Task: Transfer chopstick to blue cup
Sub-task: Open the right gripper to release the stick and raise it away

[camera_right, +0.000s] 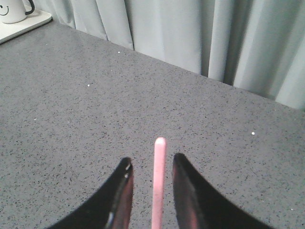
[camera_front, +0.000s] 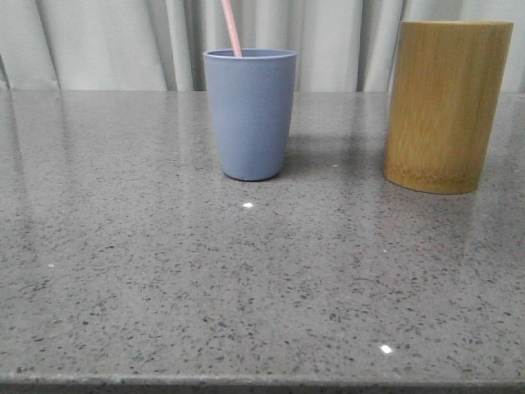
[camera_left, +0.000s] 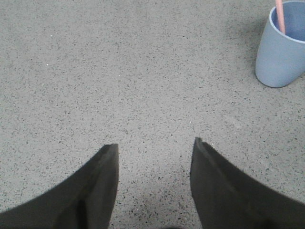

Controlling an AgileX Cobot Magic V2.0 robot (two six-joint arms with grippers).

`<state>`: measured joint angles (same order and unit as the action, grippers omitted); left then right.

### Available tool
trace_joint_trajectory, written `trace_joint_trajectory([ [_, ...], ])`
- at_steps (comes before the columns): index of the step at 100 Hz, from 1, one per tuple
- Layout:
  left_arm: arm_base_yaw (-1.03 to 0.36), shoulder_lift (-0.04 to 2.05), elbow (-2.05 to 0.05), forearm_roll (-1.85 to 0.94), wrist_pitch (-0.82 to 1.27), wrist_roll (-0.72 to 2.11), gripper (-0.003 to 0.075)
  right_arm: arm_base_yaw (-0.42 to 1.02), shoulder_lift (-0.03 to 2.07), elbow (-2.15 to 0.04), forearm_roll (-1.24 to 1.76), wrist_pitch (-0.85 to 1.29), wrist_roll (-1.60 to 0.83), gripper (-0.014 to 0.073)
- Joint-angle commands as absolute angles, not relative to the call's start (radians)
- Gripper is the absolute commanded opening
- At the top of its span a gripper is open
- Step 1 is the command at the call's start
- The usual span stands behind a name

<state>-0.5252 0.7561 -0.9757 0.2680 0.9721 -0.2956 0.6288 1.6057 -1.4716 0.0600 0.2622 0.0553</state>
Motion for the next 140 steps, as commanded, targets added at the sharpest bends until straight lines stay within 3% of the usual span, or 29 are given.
trace_joint_trajectory([
  [1,-0.534,0.753,-1.003,0.276,0.913,-0.305,0.0347,0.63,1.552,-1.499,0.048,0.192,0.048,0.0267],
  [47,-0.534,0.753,-1.003,0.283,0.909,-0.305,0.0347,0.626,1.43,-1.481,0.0,0.274,0.048,0.0265],
  [110,-0.534,0.753,-0.974,0.266,0.803,-0.305,0.0347,0.518,0.995,-1.079,-0.005,0.205,0.048,0.0264],
  [129,-0.534,0.753,-0.924,0.239,0.735,-0.305,0.034,0.491,0.868,-0.971,-0.006,0.197,0.048,0.0167],
  [140,-0.534,0.746,-0.89,0.219,0.704,-0.305,0.0275,0.485,0.803,-0.91,-0.006,0.191,0.048,0.0092],
])
